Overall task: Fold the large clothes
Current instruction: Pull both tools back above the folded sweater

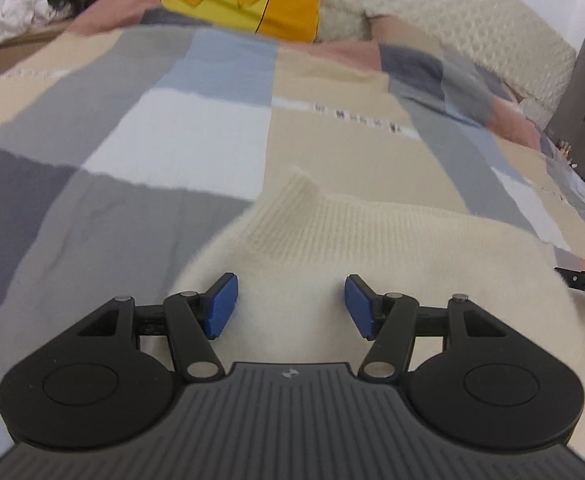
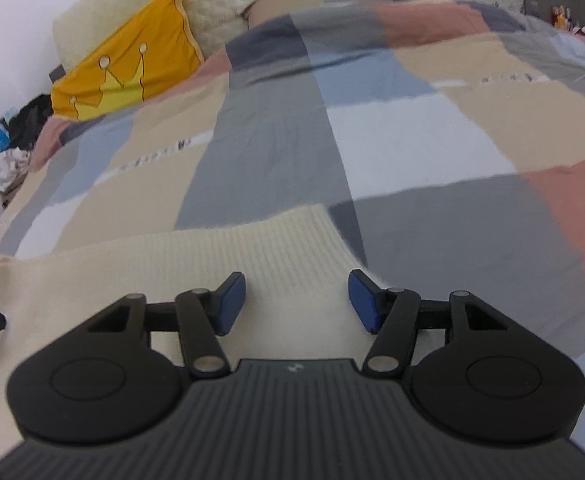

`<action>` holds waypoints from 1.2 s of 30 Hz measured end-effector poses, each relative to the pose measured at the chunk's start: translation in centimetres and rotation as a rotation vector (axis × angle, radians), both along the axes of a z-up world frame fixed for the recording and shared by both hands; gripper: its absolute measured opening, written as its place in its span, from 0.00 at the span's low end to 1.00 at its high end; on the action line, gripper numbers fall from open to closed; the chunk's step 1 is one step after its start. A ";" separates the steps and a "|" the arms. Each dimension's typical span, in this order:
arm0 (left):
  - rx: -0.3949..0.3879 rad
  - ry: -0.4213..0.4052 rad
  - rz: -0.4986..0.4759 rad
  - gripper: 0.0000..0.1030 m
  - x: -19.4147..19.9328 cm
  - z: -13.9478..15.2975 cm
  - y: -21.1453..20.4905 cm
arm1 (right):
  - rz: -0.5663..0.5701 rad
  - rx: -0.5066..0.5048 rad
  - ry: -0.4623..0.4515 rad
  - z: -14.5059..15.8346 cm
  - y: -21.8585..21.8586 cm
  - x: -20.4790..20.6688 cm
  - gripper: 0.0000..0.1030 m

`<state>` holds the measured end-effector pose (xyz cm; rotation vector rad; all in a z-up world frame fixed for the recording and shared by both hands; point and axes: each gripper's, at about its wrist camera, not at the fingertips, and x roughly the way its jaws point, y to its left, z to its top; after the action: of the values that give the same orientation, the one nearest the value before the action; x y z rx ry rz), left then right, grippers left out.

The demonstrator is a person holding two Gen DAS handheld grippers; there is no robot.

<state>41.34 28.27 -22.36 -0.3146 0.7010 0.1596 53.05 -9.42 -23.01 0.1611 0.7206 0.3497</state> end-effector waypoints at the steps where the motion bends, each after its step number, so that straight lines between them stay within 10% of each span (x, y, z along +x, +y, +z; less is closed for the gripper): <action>1: -0.007 0.004 0.000 0.63 0.1 -0.2 0.1 | 0.003 -0.006 0.000 -0.1 0.1 0.1 0.58; 18: 0.092 -0.028 -0.028 0.63 -3.9 4.0 -3.5 | 0.017 -0.009 -0.069 3.3 0.4 -3.7 0.58; 36: 0.108 -0.179 -0.135 0.63 -18.6 9.7 -14.5 | 0.104 0.113 -0.159 8.1 -1.2 -18.9 0.58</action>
<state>22.75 13.81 -12.69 -0.1753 0.5319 0.0401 34.13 -10.59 -14.95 0.2005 0.5534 0.4974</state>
